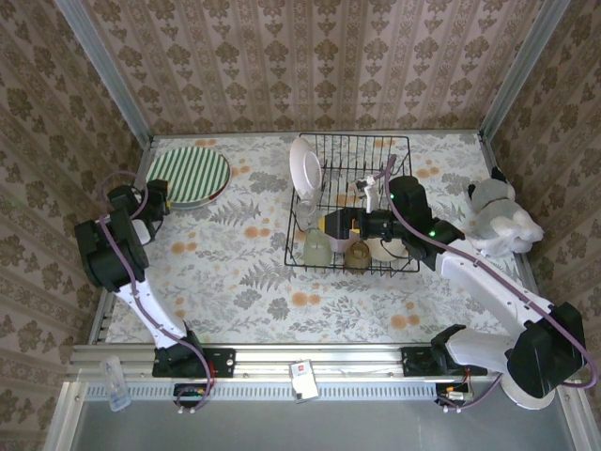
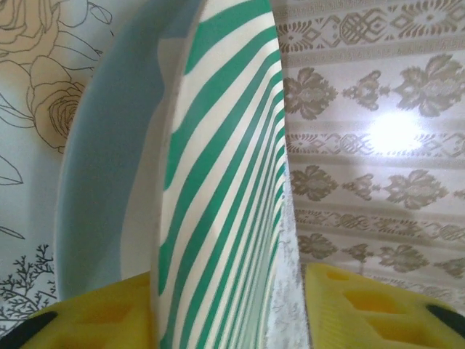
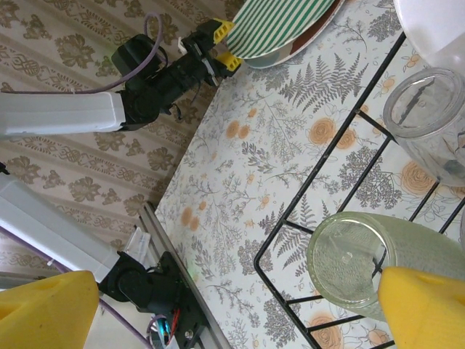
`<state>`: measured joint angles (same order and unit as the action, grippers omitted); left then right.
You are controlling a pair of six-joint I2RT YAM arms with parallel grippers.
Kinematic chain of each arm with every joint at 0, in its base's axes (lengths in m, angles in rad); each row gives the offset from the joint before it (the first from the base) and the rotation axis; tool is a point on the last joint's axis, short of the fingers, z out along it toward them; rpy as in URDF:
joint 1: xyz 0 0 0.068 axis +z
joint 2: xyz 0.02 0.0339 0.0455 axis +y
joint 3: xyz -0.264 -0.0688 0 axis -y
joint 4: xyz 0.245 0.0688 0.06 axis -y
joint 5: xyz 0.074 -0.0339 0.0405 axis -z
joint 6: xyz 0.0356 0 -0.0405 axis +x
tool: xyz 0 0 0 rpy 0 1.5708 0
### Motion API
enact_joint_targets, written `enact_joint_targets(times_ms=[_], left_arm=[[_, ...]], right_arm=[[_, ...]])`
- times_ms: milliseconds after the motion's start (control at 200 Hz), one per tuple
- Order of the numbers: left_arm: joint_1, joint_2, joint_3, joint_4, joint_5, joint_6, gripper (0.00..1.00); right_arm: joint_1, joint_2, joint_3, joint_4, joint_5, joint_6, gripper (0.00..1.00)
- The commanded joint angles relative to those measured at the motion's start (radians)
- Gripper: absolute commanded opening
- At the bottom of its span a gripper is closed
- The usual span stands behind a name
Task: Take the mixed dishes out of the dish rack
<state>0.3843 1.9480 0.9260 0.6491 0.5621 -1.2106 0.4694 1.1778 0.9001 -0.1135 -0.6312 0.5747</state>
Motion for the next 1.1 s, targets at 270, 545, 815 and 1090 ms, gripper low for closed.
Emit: enact_joint_targets(times_ms=[270,545,815,1090], left_arm=[[-0.024,-0.108,0.083,-0.271,-0.025,0.135,0.89],[-0.033,-0.16,0.153,-0.486,-0.067,0.194,1.0],[-0.038,-0.228,0.256,-0.805,-0.175,0.272,1.0],[-0.039,-0.262,0.33,-0.991,-0.237,0.357,1.0]], right_arm=[[0.021,-0.018,0.034,-0.012,0.025,-0.017,1.0],[0.031,-0.032,0.029,-0.021,0.041,-0.02,1.0],[0.037,-0.048,0.033,-0.047,0.069,-0.029,1.0],[0.052,-0.058,0.037,-0.062,0.09,-0.031,1.0]])
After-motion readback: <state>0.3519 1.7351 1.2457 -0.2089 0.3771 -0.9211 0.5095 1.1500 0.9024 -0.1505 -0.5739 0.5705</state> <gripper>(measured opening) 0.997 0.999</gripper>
